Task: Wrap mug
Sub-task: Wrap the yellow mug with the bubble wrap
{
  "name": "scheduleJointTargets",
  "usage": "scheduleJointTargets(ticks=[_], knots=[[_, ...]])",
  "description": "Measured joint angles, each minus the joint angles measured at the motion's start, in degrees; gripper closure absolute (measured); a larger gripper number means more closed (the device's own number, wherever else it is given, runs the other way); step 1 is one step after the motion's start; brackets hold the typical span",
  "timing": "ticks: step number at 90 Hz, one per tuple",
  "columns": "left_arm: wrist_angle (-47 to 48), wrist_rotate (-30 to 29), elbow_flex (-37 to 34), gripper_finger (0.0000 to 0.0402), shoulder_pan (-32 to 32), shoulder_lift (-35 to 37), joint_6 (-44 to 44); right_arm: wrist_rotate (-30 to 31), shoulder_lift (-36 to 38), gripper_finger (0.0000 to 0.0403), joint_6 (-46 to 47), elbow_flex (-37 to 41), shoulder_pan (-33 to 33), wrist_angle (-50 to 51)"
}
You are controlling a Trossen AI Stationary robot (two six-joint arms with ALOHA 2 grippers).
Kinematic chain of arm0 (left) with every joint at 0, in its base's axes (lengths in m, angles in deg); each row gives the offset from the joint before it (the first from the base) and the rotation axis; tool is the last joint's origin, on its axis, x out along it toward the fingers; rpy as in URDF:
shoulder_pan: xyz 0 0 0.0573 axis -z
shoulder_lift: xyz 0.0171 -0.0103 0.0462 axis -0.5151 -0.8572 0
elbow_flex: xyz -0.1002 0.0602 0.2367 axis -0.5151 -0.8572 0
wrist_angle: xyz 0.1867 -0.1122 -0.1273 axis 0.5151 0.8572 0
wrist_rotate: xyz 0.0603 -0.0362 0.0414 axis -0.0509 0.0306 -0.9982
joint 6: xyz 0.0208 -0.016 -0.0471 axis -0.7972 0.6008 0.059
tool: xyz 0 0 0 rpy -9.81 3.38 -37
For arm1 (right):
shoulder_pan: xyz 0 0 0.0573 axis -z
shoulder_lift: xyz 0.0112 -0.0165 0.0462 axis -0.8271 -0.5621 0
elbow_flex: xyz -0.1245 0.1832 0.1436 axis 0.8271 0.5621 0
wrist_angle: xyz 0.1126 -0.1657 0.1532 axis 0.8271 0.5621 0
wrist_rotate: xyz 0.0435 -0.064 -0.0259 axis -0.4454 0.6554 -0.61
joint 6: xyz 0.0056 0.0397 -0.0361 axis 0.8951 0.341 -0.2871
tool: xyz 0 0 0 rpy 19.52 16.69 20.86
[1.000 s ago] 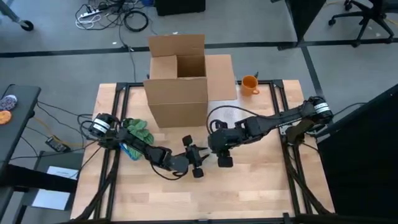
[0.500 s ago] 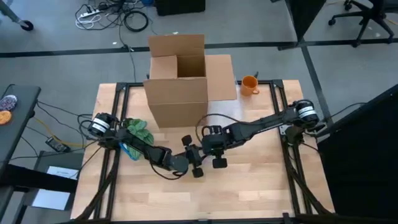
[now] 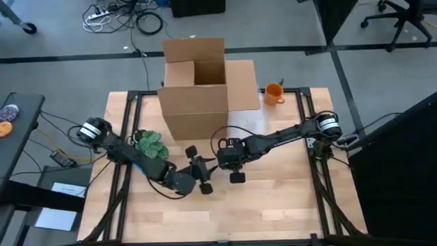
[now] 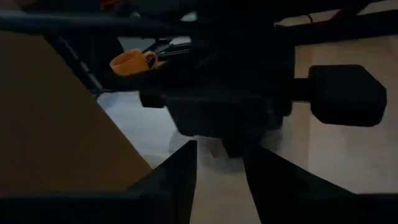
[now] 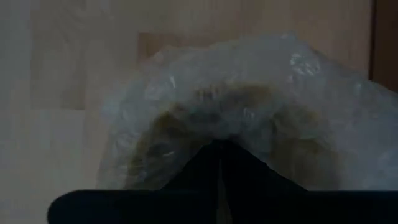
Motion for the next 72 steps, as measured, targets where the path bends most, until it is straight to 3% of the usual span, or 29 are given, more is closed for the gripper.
scheduleJointTargets(ticks=[29, 52, 72], knots=[[-2.40, 0.86, 0.00, 0.0285, -1.31, -3.84, 2.10, 0.52, 6.41, 0.0403, 0.35, 0.35, -1.17, -0.04], [-10.51, 8.00, 0.00, 0.0285, -4.47, -7.51, -0.06, 0.99, 6.26, 0.0403, 0.33, 0.31, -0.63, 0.73], [-11.29, 10.03, 0.00, 0.0285, -6.98, -7.87, -0.31, 1.23, 6.29, 0.0403, 0.26, 0.23, -0.63, 1.00]])
